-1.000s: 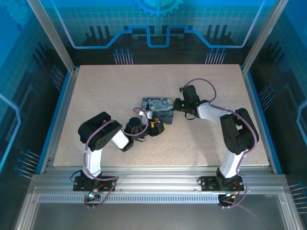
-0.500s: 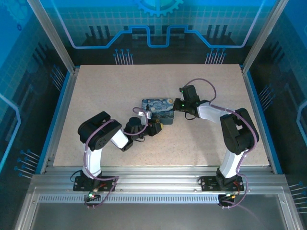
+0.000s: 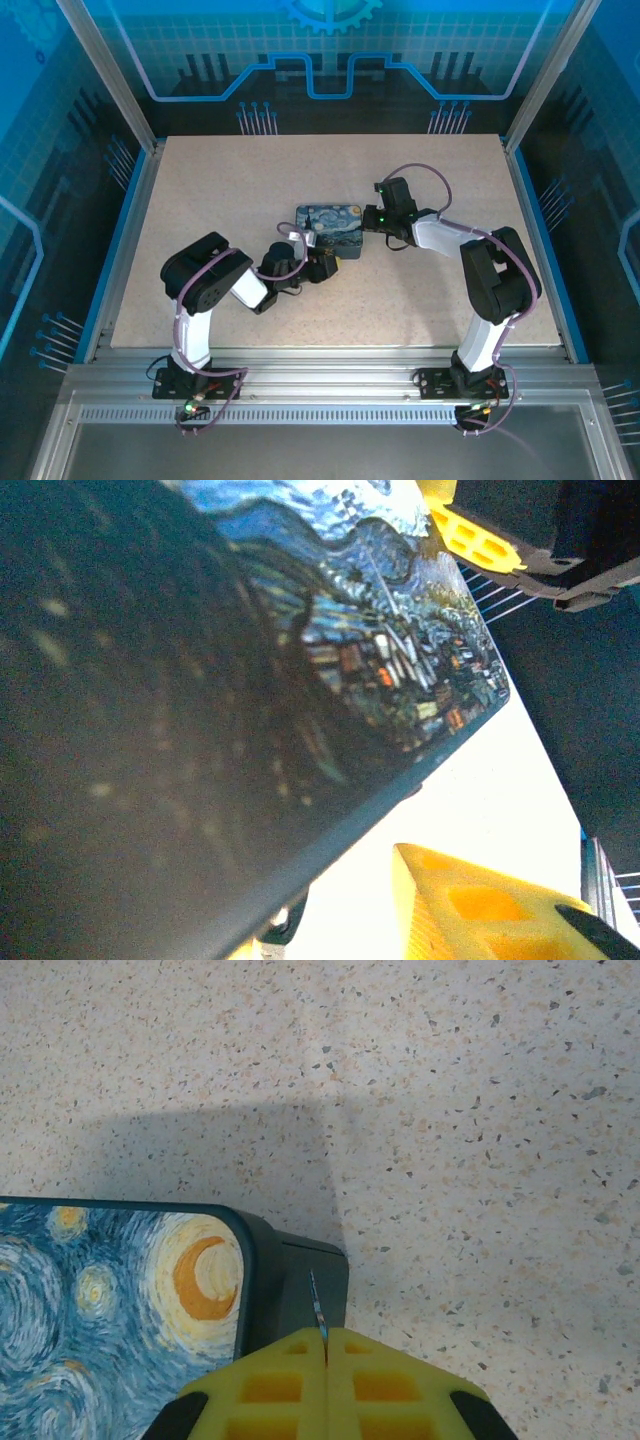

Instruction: Unlock the padlock with the key

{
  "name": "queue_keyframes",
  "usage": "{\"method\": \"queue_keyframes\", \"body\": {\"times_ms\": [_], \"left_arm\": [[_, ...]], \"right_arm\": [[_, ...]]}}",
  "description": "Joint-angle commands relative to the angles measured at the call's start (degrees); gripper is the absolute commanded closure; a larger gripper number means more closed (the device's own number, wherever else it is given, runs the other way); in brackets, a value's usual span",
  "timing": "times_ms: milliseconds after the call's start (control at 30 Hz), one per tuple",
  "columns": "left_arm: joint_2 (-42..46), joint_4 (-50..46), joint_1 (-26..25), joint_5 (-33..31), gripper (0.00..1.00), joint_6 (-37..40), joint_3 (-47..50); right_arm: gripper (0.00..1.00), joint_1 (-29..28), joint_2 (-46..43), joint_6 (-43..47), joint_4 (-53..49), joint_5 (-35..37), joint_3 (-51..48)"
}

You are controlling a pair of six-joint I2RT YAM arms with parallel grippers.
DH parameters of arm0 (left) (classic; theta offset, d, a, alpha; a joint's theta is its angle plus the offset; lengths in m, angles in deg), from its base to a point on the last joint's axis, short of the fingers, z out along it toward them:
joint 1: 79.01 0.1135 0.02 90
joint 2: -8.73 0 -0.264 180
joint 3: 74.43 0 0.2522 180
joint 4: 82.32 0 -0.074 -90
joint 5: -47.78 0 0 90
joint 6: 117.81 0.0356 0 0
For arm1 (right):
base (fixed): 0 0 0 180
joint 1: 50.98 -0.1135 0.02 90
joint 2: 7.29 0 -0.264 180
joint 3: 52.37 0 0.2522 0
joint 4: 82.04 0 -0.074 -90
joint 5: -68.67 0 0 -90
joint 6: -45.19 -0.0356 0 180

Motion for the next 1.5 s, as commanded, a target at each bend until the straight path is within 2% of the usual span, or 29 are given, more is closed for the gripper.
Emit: {"method": "queue_keyframes", "body": {"times_ms": [0,100,233,333,467,833,1167,1467], "left_arm": [[-1.07,-0.91,0.01,1.3,0.57,-1.26,-2.09],[-2.18,0.1,-0.43,1.5,0.51,-2.29,-3.02],[-3.09,0.56,-1.22,1.34,0.38,-2.94,-3.93],[-3.5,1.44,-1.22,0.74,0.35,-3.29,-3.73],[-3.29,1.86,-1.11,-0.24,0.37,-3.48,-2.86],[-3.03,6.0,1.26,-0.06,0.55,-4.59,0.99],[-2.95,2.87,1.63,0.62,0.85,-3.98,-0.26],[0.12,-4.2,2.31,2.29,0.93,-4.89,-0.66]], "right_arm": [[1.0,-1.0,-1.01,-0.33,0.97,-1.31,-0.53],[1.0,-1.31,-0.82,-0.63,1.37,-1.67,-0.73],[1.0,-1.67,-0.56,-0.9,1.81,-1.77,-0.95],[1.0,-1.66,-0.55,-0.92,1.95,-1.85,-1.03],[1.0,-1.66,-0.79,-0.86,1.94,-1.72,-1.27],[1.0,-1.62,-0.74,-1.16,2.2,-1.52,-1.71],[1.0,-1.88,-1.22,-1.25,2.39,-1.43,-2.09],[1.0,-1.12,-2.0,-0.75,2.42,-1.78,-2.37]]}}
